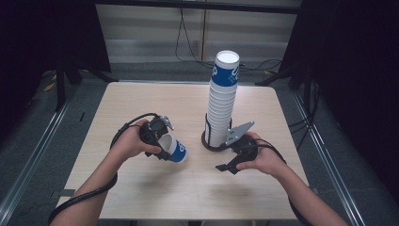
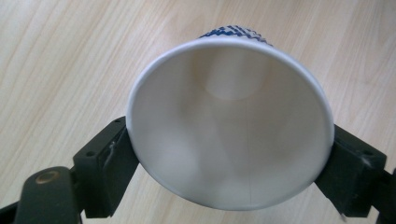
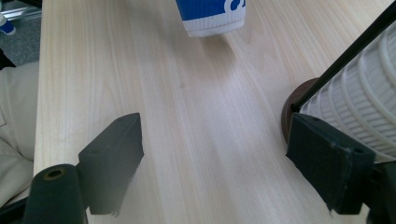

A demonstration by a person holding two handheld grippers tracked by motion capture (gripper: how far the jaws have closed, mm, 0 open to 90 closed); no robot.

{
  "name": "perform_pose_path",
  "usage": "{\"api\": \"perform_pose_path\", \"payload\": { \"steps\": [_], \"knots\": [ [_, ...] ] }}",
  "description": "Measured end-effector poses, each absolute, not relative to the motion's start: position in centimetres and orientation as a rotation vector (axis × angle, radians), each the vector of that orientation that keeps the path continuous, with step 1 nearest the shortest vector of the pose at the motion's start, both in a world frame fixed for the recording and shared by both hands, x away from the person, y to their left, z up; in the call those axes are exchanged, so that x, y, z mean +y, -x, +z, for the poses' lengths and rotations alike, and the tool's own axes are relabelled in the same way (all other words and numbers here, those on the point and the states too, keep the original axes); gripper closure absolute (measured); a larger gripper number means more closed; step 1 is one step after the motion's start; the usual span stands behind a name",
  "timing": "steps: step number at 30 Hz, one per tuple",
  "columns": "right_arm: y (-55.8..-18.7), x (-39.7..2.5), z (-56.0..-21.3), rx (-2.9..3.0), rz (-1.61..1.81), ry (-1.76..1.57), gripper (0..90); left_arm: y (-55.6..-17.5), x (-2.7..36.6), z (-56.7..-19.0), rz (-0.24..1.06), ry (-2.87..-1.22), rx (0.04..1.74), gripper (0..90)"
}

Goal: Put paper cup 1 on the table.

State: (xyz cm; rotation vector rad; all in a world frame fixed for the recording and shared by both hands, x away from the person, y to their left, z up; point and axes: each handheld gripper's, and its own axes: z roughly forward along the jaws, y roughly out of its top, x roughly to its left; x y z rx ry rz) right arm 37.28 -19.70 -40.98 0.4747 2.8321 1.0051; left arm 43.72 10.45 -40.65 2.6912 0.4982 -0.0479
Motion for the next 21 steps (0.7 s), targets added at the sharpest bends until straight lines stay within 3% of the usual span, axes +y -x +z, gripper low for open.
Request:
{"api": "perform_pose_path", "payload": {
  "steps": [21],
  "knots": [
    [-37.2,-20.0,-41.2,2.838,1.003,-0.478,17.8,-44.7,8.9,-40.8,-0.099,-2.806,0.609,14.8]
  ]
}}
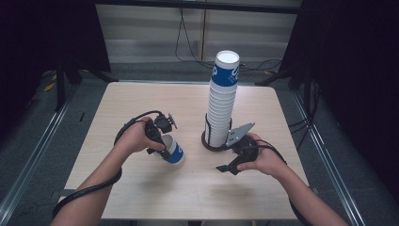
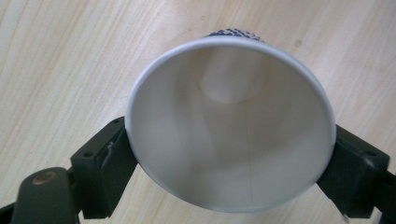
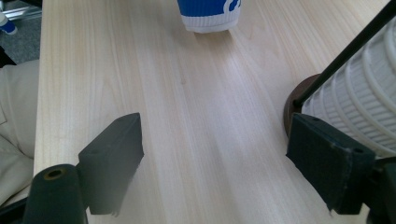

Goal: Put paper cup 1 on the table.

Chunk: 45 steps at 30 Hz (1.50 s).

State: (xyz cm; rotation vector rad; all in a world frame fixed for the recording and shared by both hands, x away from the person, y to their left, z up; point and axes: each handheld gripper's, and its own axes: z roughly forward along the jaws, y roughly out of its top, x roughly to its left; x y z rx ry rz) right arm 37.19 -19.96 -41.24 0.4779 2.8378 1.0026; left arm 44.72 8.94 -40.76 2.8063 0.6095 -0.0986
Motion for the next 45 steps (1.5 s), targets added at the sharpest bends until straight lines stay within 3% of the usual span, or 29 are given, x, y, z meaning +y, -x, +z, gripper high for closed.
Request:
{"api": "perform_pose_path", "payload": {
  "steps": [11,16,36,45],
  "knots": [
    [-37.1,-20.3,-41.2,2.835,1.009,-0.486,17.8,-45.5,8.3,-41.1,-0.104,-2.776,0.653,14.3],
    [-37.1,-20.2,-41.2,2.834,1.013,-0.491,17.8,-45.7,8.0,-41.1,-0.039,-2.751,0.652,14.3],
    [-37.1,-20.3,-41.5,2.836,1.012,-0.493,17.8,-46.1,7.7,-42.2,-0.057,-2.636,0.675,13.7],
    [-37.1,-20.3,-41.5,2.833,1.014,-0.492,17.8,-46.4,8.7,-42.6,0.005,-2.602,0.718,13.6]
  ]
}}
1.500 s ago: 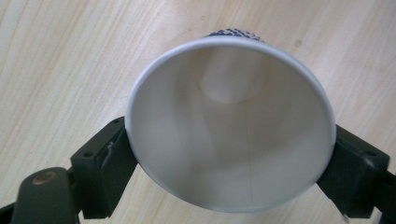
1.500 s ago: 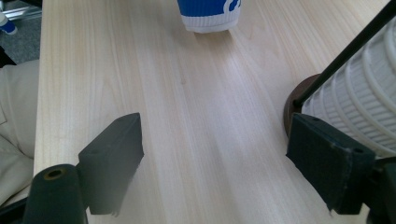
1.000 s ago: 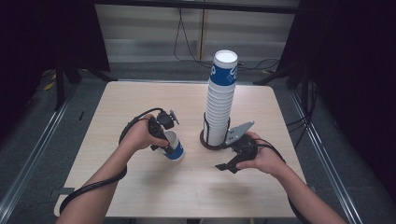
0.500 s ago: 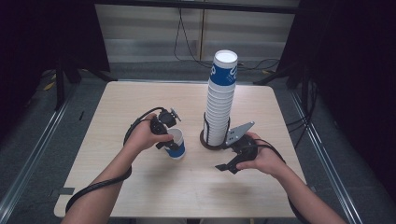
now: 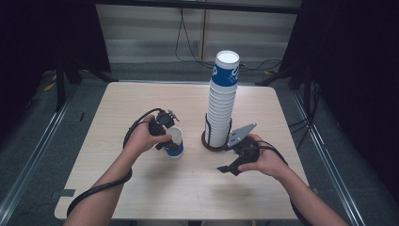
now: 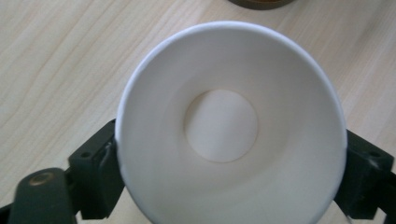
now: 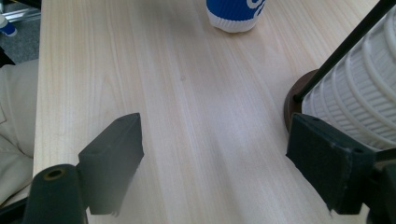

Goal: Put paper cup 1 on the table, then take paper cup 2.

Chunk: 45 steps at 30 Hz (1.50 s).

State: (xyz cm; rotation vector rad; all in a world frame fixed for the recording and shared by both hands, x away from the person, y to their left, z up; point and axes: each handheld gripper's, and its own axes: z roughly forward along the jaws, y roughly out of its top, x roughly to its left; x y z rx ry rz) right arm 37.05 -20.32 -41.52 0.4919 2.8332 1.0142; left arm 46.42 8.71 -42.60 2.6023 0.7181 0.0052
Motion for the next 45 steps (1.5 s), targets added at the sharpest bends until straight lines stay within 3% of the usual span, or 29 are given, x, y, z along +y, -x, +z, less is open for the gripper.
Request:
{"api": "perform_pose_path", "payload": {
  "steps": [25,36,45],
  "knots": [
    [-37.4,-20.7,-41.7,2.829,1.005,-0.529,17.8,-45.3,12.4,-44.6,-0.039,-2.551,0.788,16.4],
    [-37.8,-20.4,-40.3,2.806,1.015,-0.535,17.8,-44.3,15.3,-42.0,-0.038,-2.525,0.809,16.4],
    [-37.8,-20.7,-39.9,2.8,1.043,-0.563,17.8,-44.6,14.8,-38.0,-0.021,-2.506,0.763,16.4]
  ]
}}
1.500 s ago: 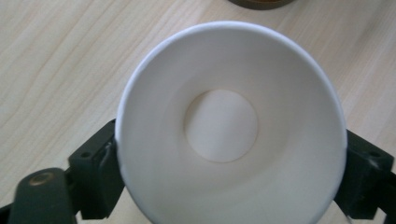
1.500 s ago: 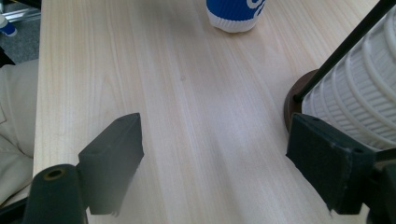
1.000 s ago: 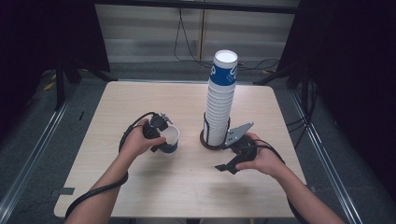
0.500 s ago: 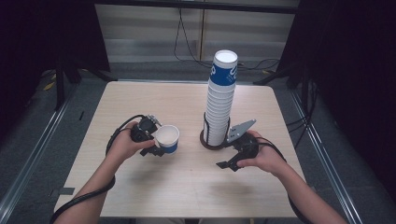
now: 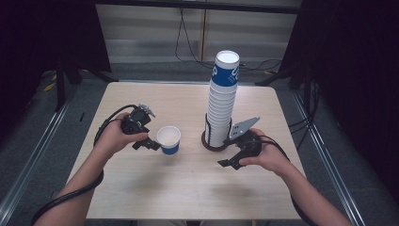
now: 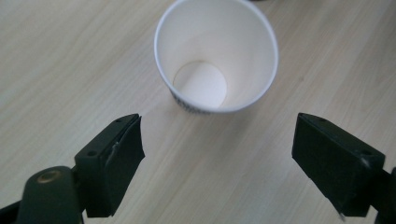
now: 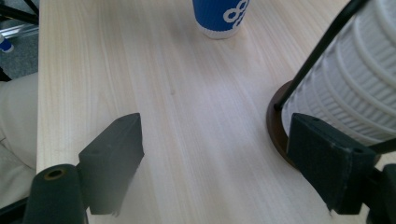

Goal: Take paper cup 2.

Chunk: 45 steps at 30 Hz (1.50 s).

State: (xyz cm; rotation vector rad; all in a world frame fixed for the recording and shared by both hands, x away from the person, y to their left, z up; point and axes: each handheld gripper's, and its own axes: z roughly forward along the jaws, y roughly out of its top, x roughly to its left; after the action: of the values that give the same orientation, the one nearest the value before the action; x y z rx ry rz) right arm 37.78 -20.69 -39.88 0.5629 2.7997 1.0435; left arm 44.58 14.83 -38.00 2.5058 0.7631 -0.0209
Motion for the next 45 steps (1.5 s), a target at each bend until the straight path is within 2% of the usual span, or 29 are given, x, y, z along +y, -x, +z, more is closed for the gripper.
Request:
{"api": "perform_pose_path", "payload": {
  "steps": [16,45],
  "knots": [
    [-38.8,-22.0,-38.3,2.723,1.057,-0.696,18.6,-45.6,10.5,-34.3,-0.031,-2.482,0.612,16.4],
    [-40.7,-23.6,-34.7,2.582,1.14,-0.859,18.0,-47.2,4.2,-28.7,0.009,-2.469,0.498,16.4]
  ]
}}
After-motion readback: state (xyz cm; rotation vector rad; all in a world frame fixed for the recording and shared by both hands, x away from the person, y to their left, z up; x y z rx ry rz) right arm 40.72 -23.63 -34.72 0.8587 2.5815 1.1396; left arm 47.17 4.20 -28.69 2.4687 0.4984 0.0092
